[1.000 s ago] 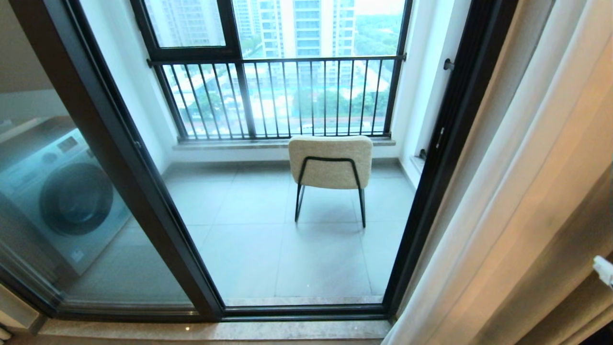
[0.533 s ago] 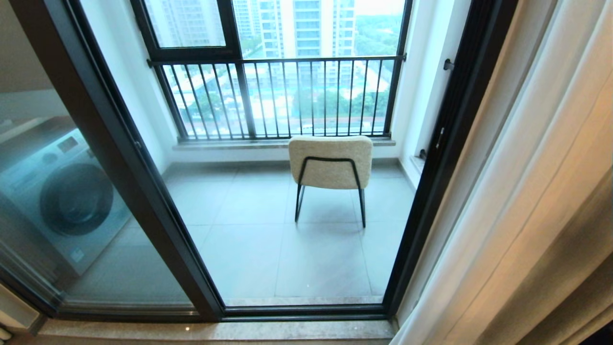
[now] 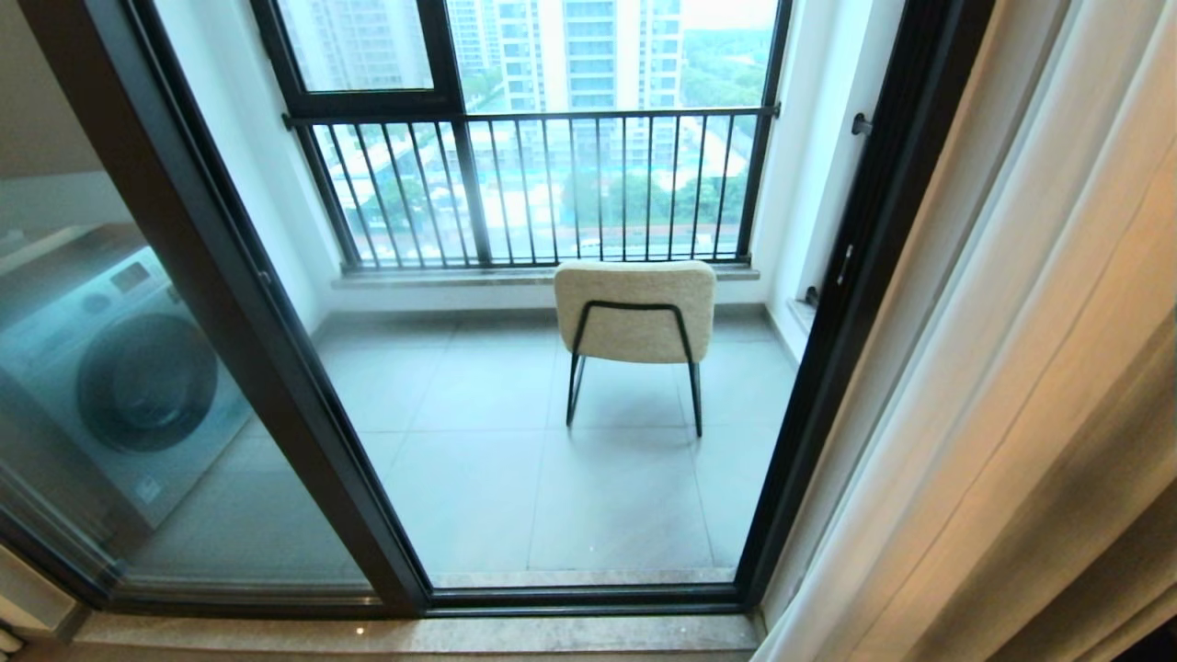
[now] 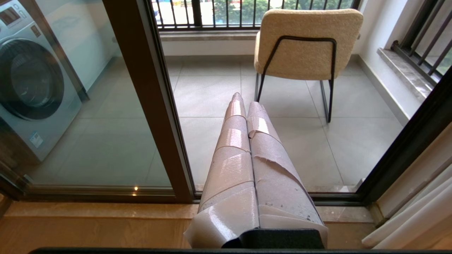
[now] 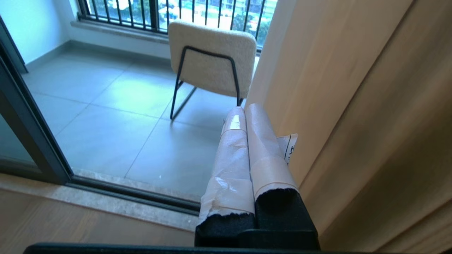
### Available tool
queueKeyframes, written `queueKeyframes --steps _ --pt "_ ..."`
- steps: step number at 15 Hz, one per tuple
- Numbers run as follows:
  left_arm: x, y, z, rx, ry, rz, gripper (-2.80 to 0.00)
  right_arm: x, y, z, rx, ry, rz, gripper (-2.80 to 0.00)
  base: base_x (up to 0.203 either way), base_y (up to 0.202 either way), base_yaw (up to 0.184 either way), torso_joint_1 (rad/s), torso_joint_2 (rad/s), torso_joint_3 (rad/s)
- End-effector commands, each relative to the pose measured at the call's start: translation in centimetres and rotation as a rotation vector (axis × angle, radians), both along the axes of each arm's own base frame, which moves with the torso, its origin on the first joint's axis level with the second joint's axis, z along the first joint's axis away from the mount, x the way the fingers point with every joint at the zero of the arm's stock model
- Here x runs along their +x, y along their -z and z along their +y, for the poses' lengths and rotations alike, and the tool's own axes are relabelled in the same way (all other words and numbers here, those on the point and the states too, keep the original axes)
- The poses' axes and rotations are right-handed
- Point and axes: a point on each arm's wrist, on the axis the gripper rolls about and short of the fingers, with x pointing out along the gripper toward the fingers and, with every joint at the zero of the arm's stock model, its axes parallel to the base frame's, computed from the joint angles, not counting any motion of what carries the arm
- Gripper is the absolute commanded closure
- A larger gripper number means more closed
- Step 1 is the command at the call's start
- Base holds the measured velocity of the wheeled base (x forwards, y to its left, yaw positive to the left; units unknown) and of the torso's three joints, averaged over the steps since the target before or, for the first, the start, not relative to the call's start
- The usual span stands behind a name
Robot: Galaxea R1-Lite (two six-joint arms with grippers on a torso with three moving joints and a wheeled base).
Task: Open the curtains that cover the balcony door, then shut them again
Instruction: Pull the inner curtains open on both sides
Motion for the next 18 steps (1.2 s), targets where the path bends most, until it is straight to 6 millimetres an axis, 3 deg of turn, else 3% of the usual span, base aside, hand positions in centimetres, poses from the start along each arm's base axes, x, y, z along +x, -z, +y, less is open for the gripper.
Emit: queueKeyframes --steps 1,4,18 --pt "0.0 0.0 0.0 0.000 -0.001 0.000 0.00 -1.1 1.3 -0.1 -0.004 0.036 -0.022 0.00 0.000 0.000 0.000 0.000 0.00 0.000" --pt "0.0 0.0 0.0 0.000 0.000 0.000 0.00 -1.6 2.8 -0.3 0.021 0.126 0.054 0.00 0.000 0.000 0.000 0.000 0.00 0.000" --pt "0.0 0.0 0.0 0.000 -0.002 0.000 0.00 -1.6 2.9 -0.3 0.030 0.125 0.062 0.00 0.000 0.000 0.000 0.000 0.00 0.000"
